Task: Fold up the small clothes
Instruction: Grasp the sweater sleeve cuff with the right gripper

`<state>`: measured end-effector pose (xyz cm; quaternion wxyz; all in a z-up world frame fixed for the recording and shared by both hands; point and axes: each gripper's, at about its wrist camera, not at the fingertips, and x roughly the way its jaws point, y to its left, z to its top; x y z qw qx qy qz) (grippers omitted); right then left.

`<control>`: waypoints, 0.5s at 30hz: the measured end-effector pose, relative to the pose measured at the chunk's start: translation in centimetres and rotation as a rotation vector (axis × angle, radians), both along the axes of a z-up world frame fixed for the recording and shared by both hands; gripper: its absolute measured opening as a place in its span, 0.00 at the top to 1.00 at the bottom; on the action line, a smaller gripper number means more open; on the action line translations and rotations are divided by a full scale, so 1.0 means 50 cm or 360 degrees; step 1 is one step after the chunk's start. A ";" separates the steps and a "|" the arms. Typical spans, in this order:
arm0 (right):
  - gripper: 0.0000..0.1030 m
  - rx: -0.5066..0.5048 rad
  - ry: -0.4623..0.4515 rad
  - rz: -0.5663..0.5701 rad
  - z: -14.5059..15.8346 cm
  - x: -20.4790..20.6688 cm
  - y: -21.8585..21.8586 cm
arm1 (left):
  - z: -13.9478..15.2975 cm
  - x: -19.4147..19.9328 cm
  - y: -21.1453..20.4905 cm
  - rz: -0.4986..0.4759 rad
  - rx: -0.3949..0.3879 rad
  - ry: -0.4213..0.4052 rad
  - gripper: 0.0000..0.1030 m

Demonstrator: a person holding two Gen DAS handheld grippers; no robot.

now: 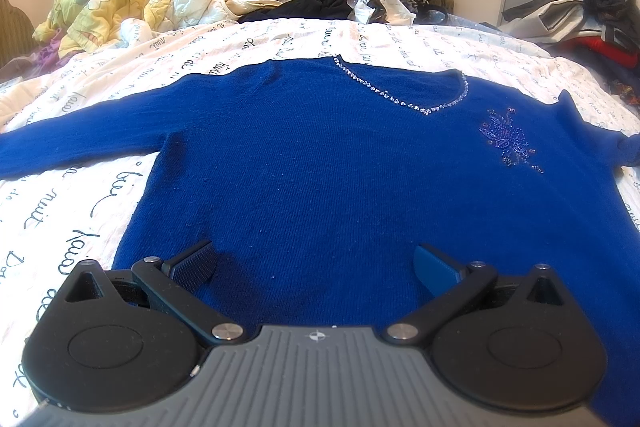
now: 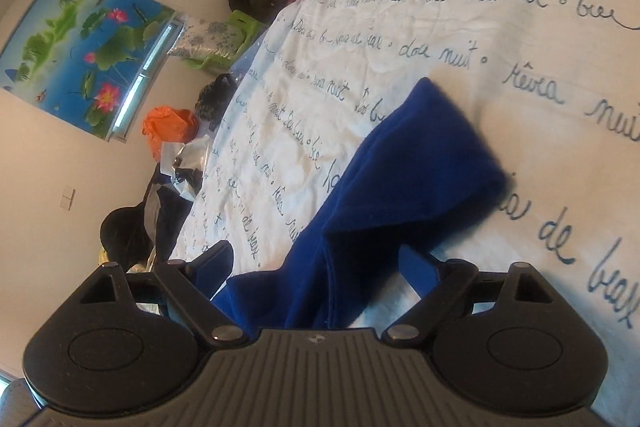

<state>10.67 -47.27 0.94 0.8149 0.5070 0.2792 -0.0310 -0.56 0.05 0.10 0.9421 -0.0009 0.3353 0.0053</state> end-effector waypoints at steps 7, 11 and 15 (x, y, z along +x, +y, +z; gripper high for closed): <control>0.75 0.0005 0.0150 -0.0027 -0.049 0.056 -0.008 | 0.000 0.000 0.000 0.0000 -0.0003 -0.0001 0.00; 0.95 0.0116 0.0055 -0.0158 -0.055 0.021 -0.021 | -0.001 0.003 -0.001 -0.0002 -0.0019 -0.0006 0.00; 0.95 0.0247 -0.0340 -0.0120 0.026 -0.023 0.037 | -0.001 0.007 -0.001 0.0000 -0.0031 -0.0009 0.00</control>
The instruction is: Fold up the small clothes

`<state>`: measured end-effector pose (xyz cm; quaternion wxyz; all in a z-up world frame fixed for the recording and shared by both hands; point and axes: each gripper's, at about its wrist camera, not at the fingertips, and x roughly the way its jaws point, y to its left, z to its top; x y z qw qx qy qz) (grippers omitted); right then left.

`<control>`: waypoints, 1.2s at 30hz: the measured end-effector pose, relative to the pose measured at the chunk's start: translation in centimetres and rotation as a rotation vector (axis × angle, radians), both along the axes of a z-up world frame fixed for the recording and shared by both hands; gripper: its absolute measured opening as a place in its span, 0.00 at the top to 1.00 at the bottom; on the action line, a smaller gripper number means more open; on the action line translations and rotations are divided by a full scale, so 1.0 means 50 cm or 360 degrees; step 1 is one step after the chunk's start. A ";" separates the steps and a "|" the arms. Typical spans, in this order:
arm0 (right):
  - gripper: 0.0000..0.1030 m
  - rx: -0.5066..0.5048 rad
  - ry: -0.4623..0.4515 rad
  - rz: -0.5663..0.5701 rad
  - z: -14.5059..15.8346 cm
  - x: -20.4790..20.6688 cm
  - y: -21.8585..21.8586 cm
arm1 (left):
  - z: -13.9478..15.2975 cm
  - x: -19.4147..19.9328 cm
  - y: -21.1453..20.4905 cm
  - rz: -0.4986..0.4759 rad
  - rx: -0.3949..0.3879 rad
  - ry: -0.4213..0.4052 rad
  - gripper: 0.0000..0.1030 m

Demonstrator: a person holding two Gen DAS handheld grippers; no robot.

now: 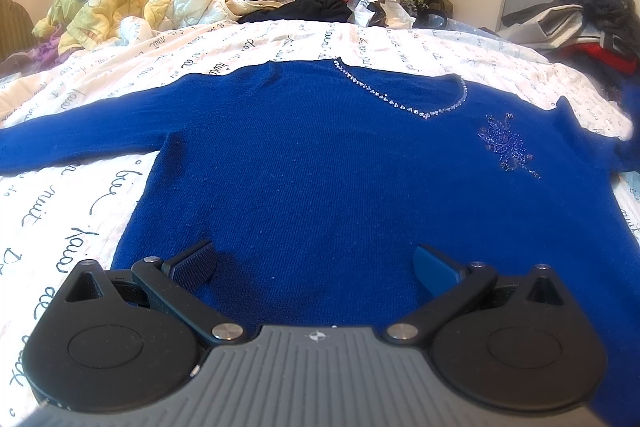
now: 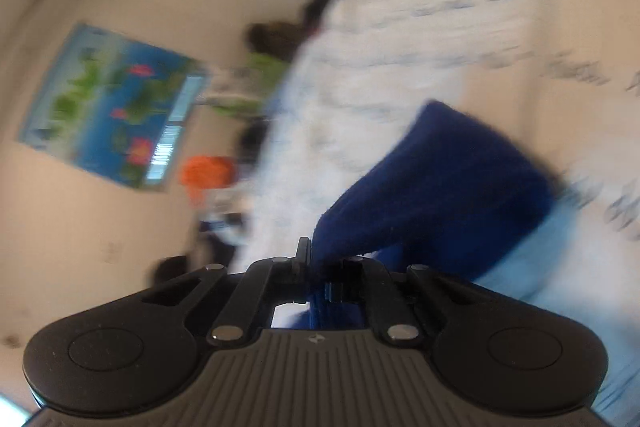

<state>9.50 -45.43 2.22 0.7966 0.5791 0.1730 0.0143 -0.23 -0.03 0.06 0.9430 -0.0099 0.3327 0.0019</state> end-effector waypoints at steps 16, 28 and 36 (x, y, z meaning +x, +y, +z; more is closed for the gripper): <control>0.06 -0.0284 -0.0026 0.0793 -0.050 -0.003 0.422 | 0.021 0.001 0.034 -0.0054 -0.0144 0.0024 0.00; 0.06 -0.1160 -0.0083 0.0727 -0.061 -0.104 0.441 | 0.049 0.330 -0.022 0.0012 -0.0345 0.0261 0.41; 0.06 -0.1094 -0.0109 0.0725 -0.067 -0.105 0.430 | 0.132 0.330 -0.055 -0.0042 -0.0029 -0.0024 0.93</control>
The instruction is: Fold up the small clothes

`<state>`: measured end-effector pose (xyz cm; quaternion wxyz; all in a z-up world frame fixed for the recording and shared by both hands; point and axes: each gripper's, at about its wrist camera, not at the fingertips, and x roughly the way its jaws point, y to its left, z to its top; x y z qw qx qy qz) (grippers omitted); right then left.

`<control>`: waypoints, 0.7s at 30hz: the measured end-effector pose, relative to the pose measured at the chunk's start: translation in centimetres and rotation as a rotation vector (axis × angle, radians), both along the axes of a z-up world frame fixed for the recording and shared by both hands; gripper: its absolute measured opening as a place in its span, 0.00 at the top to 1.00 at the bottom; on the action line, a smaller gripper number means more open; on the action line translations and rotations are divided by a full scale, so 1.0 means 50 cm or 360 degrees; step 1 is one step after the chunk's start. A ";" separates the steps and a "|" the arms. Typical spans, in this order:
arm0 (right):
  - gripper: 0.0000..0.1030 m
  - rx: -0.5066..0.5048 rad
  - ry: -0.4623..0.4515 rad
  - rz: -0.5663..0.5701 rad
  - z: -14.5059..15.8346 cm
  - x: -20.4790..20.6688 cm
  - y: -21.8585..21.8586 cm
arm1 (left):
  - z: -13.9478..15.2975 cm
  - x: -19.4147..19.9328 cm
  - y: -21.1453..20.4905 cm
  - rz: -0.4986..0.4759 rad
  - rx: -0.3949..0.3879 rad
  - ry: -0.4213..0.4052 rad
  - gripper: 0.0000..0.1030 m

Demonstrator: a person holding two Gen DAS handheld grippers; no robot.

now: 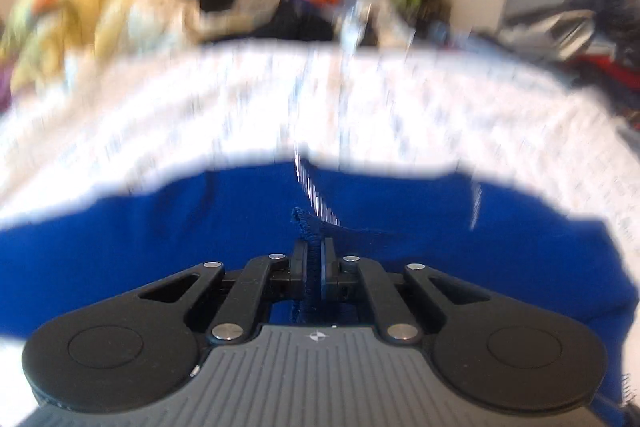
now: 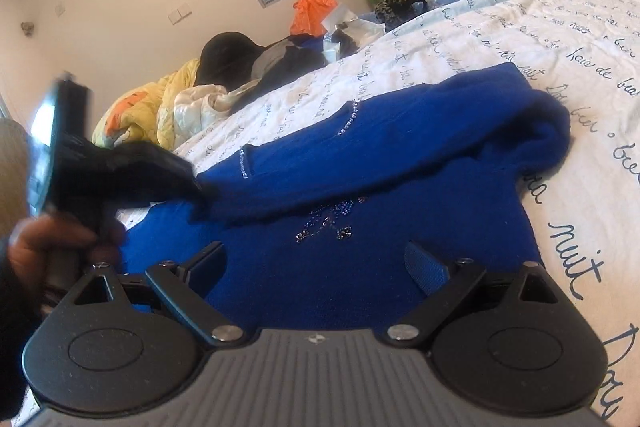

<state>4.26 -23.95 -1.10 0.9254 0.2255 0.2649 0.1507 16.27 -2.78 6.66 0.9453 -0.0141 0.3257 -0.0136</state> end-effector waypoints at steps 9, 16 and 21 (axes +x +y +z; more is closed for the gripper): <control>0.05 0.0000 0.0002 0.0008 0.002 -0.004 0.003 | 0.025 -0.008 0.149 0.0198 0.0181 -0.0015 0.93; 0.05 -0.0019 0.0003 0.0009 0.005 -0.005 0.007 | -0.073 -0.020 0.204 0.0268 0.0323 0.0155 0.93; 0.05 -0.0032 0.0004 0.0009 0.006 -0.006 0.008 | -0.017 -0.043 0.221 0.0278 0.0261 0.0086 0.93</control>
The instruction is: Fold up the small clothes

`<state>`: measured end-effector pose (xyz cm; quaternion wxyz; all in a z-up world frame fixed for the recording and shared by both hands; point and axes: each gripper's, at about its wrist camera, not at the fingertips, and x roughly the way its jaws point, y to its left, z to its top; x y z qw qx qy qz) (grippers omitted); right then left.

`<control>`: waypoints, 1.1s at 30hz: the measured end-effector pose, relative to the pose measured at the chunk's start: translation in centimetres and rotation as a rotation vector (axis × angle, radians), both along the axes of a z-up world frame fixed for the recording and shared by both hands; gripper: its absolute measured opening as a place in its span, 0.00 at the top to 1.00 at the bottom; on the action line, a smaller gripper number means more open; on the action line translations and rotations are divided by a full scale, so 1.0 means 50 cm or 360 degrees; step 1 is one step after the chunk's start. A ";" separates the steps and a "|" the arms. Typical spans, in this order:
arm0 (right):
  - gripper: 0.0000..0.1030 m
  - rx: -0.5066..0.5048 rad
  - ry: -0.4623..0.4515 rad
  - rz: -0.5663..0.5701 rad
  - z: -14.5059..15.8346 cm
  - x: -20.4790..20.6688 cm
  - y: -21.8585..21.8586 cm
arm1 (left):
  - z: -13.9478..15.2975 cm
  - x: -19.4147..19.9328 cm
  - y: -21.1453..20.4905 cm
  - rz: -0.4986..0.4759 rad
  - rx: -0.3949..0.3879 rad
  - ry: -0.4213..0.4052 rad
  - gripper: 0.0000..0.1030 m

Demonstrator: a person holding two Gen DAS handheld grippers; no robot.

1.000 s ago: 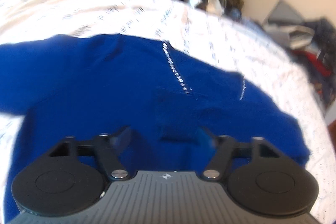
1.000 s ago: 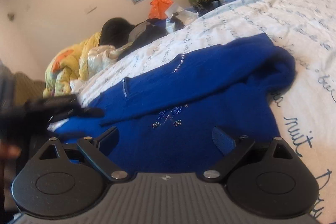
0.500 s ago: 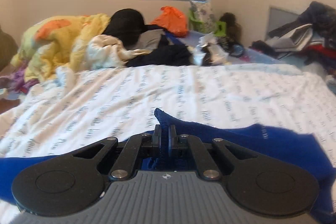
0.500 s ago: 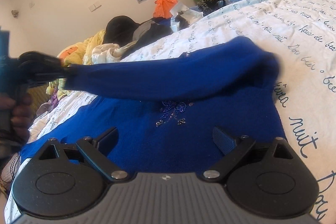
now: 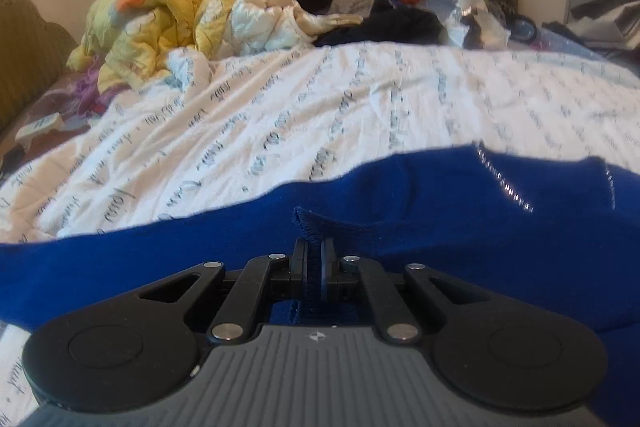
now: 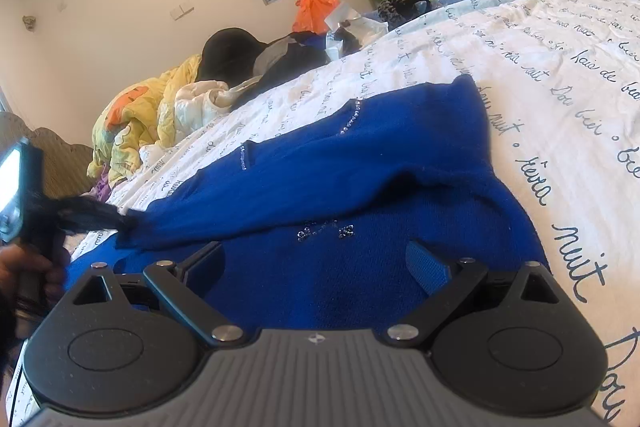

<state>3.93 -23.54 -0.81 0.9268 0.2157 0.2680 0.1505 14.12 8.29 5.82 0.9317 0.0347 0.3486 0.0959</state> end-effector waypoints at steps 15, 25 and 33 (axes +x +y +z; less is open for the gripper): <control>0.04 -0.0024 -0.0169 0.0048 0.125 0.027 -0.033 | 0.044 -0.074 -0.035 -0.0214 0.0110 -0.0211 0.24; 0.00 -0.0740 0.0093 0.0123 0.016 0.290 -0.009 | -0.119 0.030 -0.048 -0.0261 -0.0180 0.0023 0.00; 0.00 -0.0743 0.0087 0.0064 0.018 0.278 -0.028 | -0.080 -0.034 -0.013 -0.0157 -0.0187 -0.0109 0.09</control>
